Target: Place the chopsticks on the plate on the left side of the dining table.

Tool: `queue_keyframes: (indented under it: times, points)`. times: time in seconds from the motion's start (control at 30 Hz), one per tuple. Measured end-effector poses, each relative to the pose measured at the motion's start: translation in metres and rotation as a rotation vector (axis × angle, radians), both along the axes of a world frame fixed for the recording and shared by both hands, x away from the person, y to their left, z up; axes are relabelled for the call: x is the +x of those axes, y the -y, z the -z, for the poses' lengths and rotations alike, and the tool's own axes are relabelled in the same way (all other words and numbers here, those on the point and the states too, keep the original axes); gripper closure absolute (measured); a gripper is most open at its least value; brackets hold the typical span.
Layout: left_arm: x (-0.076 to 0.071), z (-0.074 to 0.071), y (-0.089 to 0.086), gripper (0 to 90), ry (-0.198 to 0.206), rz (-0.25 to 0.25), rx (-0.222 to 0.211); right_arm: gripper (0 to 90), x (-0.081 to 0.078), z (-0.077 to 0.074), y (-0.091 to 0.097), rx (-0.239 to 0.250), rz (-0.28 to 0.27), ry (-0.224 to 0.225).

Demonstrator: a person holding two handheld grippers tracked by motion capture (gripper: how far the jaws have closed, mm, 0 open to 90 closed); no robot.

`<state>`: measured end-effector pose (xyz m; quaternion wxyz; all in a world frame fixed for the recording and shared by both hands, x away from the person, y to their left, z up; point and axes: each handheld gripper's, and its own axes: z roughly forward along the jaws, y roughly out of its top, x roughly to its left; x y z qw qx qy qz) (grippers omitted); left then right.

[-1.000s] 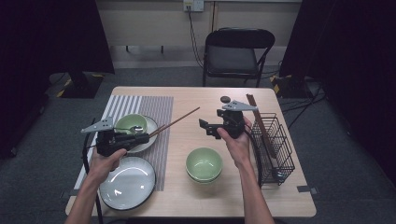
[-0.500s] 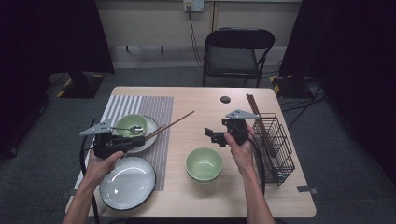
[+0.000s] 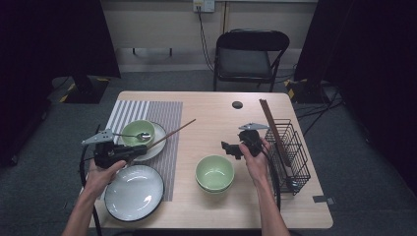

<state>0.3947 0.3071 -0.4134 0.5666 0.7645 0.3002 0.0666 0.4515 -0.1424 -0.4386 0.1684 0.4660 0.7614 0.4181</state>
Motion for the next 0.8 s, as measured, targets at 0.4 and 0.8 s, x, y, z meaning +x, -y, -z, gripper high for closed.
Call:
queue_keyframes:
  times: [0.4, 0.8]
  points:
    - [0.001, 0.011, -0.007, 85.1, -0.029, -0.019, 0.004, 16.9, 0.01, 0.028, 0.007, -0.066, 0.066, -0.054]
    - [0.004, 0.021, -0.01, 85.1, -0.05, -0.027, 0.021, 17.7, 0.009, 0.053, 0.007, -0.132, 0.104, -0.099]
